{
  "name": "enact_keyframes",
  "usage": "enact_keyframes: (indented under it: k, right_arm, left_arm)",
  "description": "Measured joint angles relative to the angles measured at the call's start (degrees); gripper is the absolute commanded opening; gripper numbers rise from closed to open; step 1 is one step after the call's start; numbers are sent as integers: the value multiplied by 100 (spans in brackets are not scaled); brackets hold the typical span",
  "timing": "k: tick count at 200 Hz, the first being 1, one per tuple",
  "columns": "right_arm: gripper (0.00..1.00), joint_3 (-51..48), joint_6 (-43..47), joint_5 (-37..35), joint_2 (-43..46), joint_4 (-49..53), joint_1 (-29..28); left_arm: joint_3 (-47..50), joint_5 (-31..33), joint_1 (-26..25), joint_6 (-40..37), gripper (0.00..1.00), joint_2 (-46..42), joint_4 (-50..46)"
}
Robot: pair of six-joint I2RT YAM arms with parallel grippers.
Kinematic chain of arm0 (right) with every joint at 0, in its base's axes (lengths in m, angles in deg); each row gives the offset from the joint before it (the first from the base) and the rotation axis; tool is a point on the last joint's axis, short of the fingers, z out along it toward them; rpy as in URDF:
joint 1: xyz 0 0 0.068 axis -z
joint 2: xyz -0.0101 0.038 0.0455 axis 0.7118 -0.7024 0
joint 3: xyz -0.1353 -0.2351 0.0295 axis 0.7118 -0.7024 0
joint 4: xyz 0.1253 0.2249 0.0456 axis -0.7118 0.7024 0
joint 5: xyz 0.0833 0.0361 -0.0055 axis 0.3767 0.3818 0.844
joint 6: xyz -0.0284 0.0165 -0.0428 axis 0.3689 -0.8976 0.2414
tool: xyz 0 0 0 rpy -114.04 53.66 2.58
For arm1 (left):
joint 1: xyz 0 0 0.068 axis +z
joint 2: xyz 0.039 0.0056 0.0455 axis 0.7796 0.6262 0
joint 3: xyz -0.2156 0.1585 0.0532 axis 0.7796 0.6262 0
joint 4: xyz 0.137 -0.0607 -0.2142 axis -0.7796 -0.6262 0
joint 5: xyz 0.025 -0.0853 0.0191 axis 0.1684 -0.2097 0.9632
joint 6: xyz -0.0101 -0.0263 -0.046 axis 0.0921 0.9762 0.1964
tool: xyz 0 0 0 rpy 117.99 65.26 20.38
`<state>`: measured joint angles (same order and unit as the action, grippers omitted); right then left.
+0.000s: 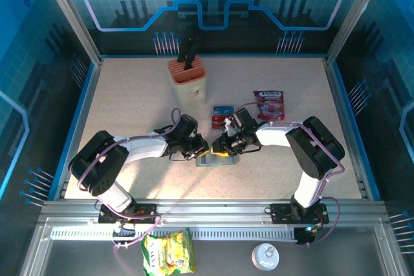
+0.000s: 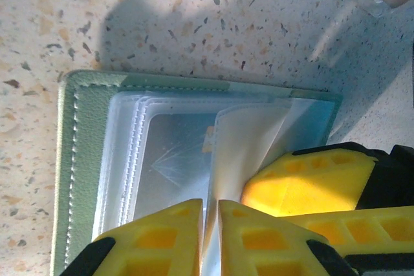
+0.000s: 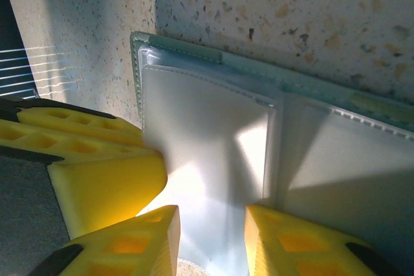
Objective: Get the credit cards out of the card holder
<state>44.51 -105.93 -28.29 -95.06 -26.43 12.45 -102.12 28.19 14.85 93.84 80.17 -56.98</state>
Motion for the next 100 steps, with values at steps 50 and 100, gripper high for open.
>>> enact_keyframes:
  k: [50,100]
  right_arm:
    - [32,11,35,-177,601,422,2]
    - [32,142,273,-702,1388,1115,140]
  left_arm:
    - [-13,-157,0,70,19,0,31]
    - [-345,-339,-81,72,18,2,61]
